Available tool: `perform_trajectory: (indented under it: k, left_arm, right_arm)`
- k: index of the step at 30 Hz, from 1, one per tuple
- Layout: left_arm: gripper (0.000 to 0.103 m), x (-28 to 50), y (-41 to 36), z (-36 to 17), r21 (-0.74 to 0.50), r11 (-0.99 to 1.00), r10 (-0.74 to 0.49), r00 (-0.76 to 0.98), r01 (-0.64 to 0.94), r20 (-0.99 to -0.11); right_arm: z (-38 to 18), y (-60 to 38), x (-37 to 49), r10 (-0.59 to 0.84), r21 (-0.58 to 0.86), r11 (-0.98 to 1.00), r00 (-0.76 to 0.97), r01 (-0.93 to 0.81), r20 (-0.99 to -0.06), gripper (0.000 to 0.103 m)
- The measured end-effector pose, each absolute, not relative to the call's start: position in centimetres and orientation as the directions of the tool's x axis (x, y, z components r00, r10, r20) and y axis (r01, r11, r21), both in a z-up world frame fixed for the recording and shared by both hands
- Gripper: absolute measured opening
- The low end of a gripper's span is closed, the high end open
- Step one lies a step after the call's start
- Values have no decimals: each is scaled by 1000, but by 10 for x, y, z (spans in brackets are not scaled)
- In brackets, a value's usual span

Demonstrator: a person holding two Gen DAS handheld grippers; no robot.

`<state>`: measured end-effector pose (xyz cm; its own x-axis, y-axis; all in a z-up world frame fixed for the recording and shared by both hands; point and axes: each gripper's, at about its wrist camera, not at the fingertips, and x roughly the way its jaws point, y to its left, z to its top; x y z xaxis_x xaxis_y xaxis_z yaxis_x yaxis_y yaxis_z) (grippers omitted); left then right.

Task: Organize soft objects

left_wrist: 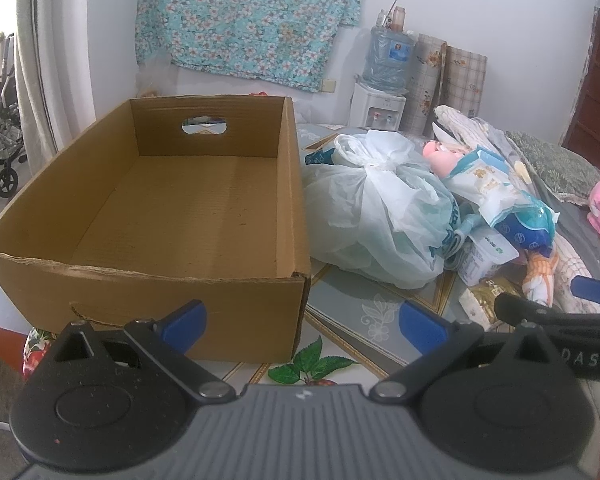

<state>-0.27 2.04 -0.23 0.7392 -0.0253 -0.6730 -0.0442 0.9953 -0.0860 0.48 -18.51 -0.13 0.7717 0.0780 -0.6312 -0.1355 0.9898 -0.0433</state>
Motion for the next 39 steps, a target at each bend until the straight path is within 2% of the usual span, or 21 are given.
perform_trajectory:
  k: [30, 35, 39]
  left_arm:
    - [103, -1, 11, -6, -65, 997, -24, 725, -29, -688]
    - [103, -3, -4, -5, -63, 997, -70, 717, 37, -693]
    - [103, -4, -24, -4, -54, 991, -125, 712, 122, -691]
  right_arm:
    - [-5, -189, 7, 96, -16, 990, 765, -137, -637, 102]
    - [-11, -205, 2, 144, 26, 986, 757, -166, -638, 102]
    - [-21, -230, -1, 110, 39, 993, 755, -111, -646, 102]
